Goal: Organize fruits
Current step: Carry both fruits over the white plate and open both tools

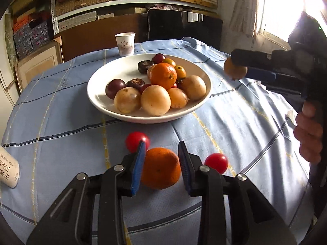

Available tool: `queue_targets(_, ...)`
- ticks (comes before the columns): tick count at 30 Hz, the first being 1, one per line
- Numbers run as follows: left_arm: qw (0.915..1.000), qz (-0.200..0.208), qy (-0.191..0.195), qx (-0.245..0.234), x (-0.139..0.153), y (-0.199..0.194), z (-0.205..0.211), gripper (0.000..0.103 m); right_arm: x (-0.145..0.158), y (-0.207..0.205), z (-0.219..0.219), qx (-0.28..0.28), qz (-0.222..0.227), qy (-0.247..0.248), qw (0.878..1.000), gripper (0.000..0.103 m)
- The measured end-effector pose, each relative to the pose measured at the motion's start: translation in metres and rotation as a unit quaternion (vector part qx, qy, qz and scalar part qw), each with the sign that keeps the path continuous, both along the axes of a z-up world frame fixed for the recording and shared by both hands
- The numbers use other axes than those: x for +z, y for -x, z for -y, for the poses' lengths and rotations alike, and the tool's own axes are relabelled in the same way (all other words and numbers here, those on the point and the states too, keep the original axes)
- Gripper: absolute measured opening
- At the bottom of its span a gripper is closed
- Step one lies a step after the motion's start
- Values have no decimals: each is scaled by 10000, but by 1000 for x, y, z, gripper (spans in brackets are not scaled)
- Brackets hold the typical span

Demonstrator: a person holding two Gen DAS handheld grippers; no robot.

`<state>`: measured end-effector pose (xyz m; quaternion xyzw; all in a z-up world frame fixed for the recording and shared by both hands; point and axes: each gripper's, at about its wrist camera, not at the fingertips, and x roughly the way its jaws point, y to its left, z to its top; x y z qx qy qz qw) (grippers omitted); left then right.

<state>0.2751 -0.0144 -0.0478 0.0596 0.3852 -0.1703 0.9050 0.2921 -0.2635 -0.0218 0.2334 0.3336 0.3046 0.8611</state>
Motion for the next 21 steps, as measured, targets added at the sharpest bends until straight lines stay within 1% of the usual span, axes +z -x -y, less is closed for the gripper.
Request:
queue_targets(2, 9999, 30, -123, 14, -2, 2, 0, 34, 0, 0, 0, 24, -24, -21, 10000, 28)
queue_targets(3, 9998, 45, -174, 9, -3, 3, 0, 41, 0, 1, 0, 36, -28, -30, 10000, 28)
queue_targets(5, 9996, -89, -236, -97, -7, 4, 2, 56, 2, 2, 0, 56, -11, -20, 10000, 28)
queue_targets(6, 9992, -135, -341, -156, -11, 5, 5, 63, 3, 3, 0, 64, -1, -14, 10000, 28)
queue_targets(7, 9986, -136, -482, -192, -15, 7, 10, 65, 3, 3, 0, 75, 4, -10, 10000, 28)
queue_targets(10, 9965, -74, -770, -305, -22, 11, 22, 65, 4, 4, -1, 75, 26, 11, 10000, 28)
queue_targets(11, 9962, -75, -804, -339, -23, 12, 23, 64, 4, 5, -1, 73, 19, 9, 10000, 28)
queue_targets(16, 9972, -97, -664, -336, -22, 11, 22, 55, 3, 4, -2, 64, -6, 32, 10000, 28)
queue_targets(17, 9975, -88, -610, -347, -21, 11, 21, 50, 3, 3, -2, 65, -19, 41, 10000, 28)
queue_targets(18, 9976, -84, -580, -373, -20, 13, 21, 47, 2, 3, -2, 66, -34, 54, 10000, 28)
queue_targets(21, 9973, -53, -620, -384, -19, 15, 23, 46, 1, 2, -3, 70, -57, 87, 9999, 28)
